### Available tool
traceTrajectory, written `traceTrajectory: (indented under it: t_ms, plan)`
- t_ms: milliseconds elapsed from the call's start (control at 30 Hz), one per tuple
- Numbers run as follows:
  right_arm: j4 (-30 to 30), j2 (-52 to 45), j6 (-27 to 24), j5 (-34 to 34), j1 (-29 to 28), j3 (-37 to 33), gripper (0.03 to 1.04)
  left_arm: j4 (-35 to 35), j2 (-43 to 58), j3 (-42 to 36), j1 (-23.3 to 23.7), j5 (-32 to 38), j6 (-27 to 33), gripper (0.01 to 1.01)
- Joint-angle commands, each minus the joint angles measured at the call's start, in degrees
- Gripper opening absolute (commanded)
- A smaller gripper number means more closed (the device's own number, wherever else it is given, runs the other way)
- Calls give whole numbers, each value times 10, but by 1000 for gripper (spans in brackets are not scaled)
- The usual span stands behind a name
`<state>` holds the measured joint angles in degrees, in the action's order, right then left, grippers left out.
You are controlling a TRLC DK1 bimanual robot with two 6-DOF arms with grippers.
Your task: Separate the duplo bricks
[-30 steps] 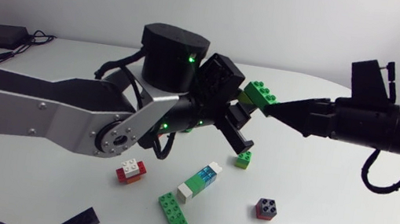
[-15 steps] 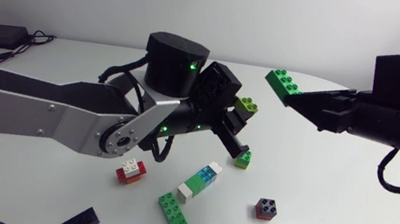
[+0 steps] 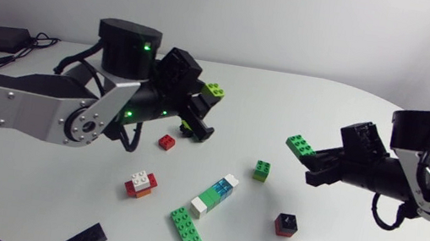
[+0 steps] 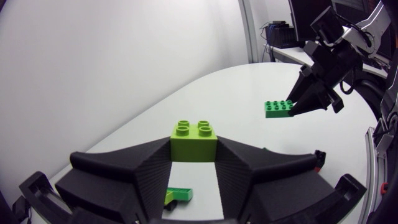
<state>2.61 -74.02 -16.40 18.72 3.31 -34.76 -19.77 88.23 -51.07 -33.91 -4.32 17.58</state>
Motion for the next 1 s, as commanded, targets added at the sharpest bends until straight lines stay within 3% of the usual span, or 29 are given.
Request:
traceTrajectory:
  t_ms: [0,500,733,833,967]
  plan:
    - [27,-35,-18,-20,1,22,193,-6,-26,34,20,-10,18,316]
    - [28,-156,-31,-87,-1,7,203,-15,-75,113,151,-67,61,316]
    - [21,-169,-31,-100,8,7,221,-15,-92,143,183,-78,74,316]
    - [18,-168,-35,-100,8,11,354,-15,-97,150,191,-82,76,318]
    - [3,-140,-39,-100,7,18,734,-16,-97,164,200,-86,82,318]
